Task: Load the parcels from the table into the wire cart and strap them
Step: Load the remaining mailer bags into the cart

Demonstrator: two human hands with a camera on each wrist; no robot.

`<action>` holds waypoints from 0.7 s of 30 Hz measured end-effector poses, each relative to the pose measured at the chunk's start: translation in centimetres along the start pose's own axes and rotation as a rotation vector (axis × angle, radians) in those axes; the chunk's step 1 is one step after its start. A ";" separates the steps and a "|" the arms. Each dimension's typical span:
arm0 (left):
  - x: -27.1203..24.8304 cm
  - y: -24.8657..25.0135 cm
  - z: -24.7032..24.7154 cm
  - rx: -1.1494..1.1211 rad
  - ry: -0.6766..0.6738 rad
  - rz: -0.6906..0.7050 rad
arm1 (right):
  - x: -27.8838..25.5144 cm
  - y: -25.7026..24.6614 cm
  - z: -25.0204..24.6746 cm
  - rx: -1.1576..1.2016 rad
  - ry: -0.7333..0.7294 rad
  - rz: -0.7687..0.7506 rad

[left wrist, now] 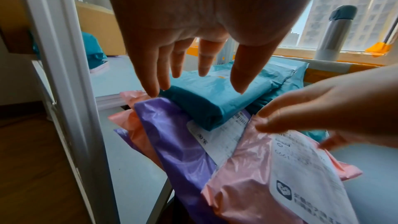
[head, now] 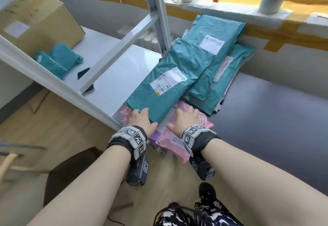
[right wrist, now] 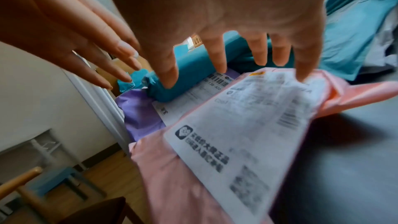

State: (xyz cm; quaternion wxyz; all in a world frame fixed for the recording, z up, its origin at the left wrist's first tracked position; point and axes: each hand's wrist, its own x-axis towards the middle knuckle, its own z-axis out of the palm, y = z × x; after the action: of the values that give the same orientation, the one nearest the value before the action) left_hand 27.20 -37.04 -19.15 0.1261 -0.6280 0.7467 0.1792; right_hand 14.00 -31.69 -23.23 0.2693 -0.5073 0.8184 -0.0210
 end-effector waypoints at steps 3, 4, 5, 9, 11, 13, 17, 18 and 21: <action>1.6 -0.7 0.1 -0.017 -0.033 0.012 | 1.8 -1.4 -1.1 0.283 0.095 0.033; 2.1 -0.9 0.1 -0.023 -0.033 0.021 | 2.4 -1.9 -1.4 0.423 0.088 0.075; 2.6 -1.1 -0.1 -0.023 -0.026 0.033 | 3.0 -2.2 -1.6 0.568 0.070 0.119; 3.9 -2.2 -0.8 -0.015 -0.004 0.099 | 5.1 -3.0 -1.7 0.951 0.048 0.295; 4.3 -3.0 -1.1 -0.036 0.002 0.138 | 6.1 -2.8 -0.8 1.093 0.065 0.347; 4.8 -3.8 -1.4 -0.060 -0.015 0.178 | 6.5 -2.9 -0.5 1.215 0.053 0.361; 5.3 -4.3 -1.5 -0.012 -0.009 0.244 | 6.2 -2.1 -1.2 1.328 0.180 0.375; 5.1 -4.2 -1.4 0.020 0.002 0.262 | 5.8 -1.6 -1.6 1.317 0.237 0.381; 4.7 -3.3 -0.6 0.106 0.001 0.387 | 4.0 1.1 -2.6 1.326 0.408 0.441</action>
State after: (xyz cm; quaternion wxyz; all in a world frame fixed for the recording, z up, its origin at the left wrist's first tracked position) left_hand 29.65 -42.00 -20.89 0.1221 -0.4654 0.8619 0.1602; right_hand 10.54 -35.16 -23.00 0.3602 -0.0467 0.7508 -0.5517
